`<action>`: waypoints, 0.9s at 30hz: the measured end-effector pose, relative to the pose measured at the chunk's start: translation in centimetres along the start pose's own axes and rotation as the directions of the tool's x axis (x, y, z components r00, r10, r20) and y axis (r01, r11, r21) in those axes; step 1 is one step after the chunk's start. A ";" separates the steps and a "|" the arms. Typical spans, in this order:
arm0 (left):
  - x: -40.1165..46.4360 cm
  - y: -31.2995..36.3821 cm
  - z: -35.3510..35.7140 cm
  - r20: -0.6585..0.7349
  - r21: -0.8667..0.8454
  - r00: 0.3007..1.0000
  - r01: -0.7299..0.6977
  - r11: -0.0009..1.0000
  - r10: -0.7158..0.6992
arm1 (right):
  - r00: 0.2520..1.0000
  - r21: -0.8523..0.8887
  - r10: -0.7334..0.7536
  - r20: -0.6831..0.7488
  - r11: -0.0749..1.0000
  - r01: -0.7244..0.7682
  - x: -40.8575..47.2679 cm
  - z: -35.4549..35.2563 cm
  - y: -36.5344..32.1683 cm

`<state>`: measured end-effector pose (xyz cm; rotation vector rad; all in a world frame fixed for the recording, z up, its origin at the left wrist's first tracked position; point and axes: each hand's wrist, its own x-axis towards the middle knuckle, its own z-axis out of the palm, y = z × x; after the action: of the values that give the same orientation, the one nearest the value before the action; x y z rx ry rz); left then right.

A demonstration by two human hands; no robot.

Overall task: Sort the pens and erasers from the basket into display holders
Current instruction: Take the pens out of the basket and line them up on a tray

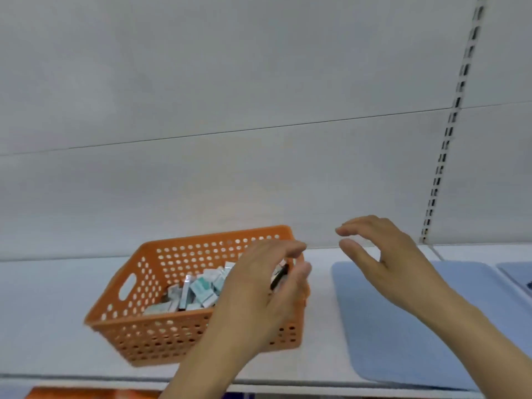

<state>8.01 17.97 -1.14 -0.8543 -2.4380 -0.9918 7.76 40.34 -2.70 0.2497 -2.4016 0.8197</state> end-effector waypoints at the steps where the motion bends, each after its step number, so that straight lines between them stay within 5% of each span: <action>1: -0.3 -1.7 -1.7 -0.007 0.012 0.999 0.042 0.999 -0.042 | 0.999 0.018 -0.025 0.032 1.000 0.025 0.8 1.3 -1.2; 5: -0.9 -7.5 -7.4 0.027 0.160 0.990 0.131 0.978 -0.137 | 0.963 -0.011 -0.098 0.253 0.995 0.104 3.5 5.2 -5.6; 11: -0.5 -13.7 -11.3 0.316 0.277 0.915 0.162 0.947 -0.250 | 0.734 -0.390 0.062 0.676 0.876 0.285 5.6 9.0 -7.9; 15: -0.7 -15.9 -12.6 0.159 0.427 0.961 0.138 0.893 -0.225 | 0.716 -0.511 0.145 0.682 0.795 0.326 6.0 9.9 -7.9; 18: -0.7 -17.0 -13.4 0.078 0.546 0.847 0.406 0.733 -0.527 | 0.728 -0.485 0.099 0.678 0.805 0.342 6.0 9.8 -7.6; 21: -1.0 -17.1 -13.2 0.155 0.370 0.654 0.656 0.658 -0.740 | 0.725 -0.473 0.069 0.685 0.800 0.371 6.0 10.0 -7.5; 27: -1.6 -17.4 -13.0 0.035 0.171 0.679 0.719 0.674 -0.733 | 0.708 -0.480 0.046 0.705 0.765 0.429 6.0 10.1 -7.5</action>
<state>-0.84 -1.91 -1.78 0.1958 -2.9560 -0.9942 0.81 28.26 -1.95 0.6297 -3.0904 -0.2942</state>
